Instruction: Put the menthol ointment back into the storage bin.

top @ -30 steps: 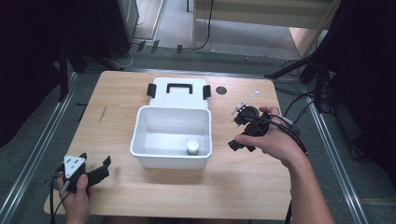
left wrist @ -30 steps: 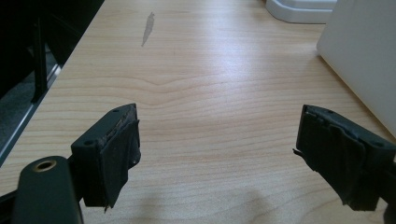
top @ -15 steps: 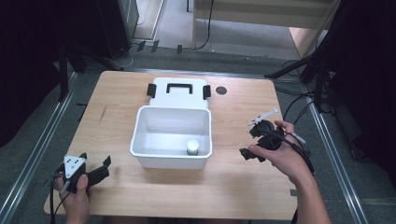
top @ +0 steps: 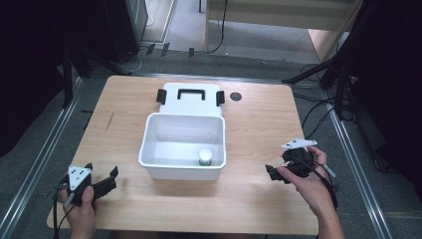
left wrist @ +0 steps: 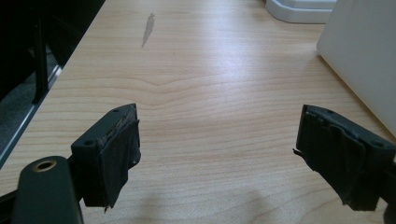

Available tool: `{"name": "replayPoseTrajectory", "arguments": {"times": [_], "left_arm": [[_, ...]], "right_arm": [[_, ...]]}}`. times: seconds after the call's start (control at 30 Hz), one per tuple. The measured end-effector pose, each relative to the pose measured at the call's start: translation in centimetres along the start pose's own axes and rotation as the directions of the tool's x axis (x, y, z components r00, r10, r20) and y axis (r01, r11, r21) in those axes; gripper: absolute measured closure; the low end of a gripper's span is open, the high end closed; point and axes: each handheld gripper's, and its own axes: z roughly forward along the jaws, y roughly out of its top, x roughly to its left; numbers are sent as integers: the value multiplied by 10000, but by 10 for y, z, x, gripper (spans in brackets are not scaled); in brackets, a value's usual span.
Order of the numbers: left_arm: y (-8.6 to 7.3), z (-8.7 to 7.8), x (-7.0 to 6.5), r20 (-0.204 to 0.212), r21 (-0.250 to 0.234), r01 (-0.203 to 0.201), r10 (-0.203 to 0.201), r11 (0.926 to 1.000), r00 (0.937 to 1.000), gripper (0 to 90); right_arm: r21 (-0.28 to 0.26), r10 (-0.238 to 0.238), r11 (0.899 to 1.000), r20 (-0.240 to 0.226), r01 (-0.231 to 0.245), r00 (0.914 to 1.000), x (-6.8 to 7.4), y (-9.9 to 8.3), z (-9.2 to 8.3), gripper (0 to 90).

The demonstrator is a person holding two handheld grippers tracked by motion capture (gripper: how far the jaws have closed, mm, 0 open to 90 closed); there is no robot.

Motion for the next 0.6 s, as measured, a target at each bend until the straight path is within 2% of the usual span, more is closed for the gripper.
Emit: {"name": "replayPoseTrajectory", "arguments": {"times": [0.13, 0.3, 0.4, 0.5, 0.6], "left_arm": [[0, 0, 0, -25, -3, -15, 15, 10000, 10000, 143], [0, 0, 0, -27, -23, -23, 23, 10000, 10000, 143], [0, 0, 0, -32, -33, -6, 6, 10000, 10000, 143], [0, 0, 0, -19, -40, 1, -1, 10000, 10000, 143], [0, 0, 0, -9, -38, 7, -7, 10000, 10000, 143]], "right_arm": [[-391, 194, 9991, 96, -191, 9998, -4, -16, 4, 38], [-888, 687, 9938, 207, -666, 9974, -9, -36, 8, 35], [-1244, 1028, 9873, 237, -991, 9944, -13, -47, 9, 35], [-1605, 1479, 9764, 110, -1442, 9889, -17, -60, 10, 59], [-1851, 1704, 9686, 92, -1658, 9853, -20, -73, 12, 59]]}}
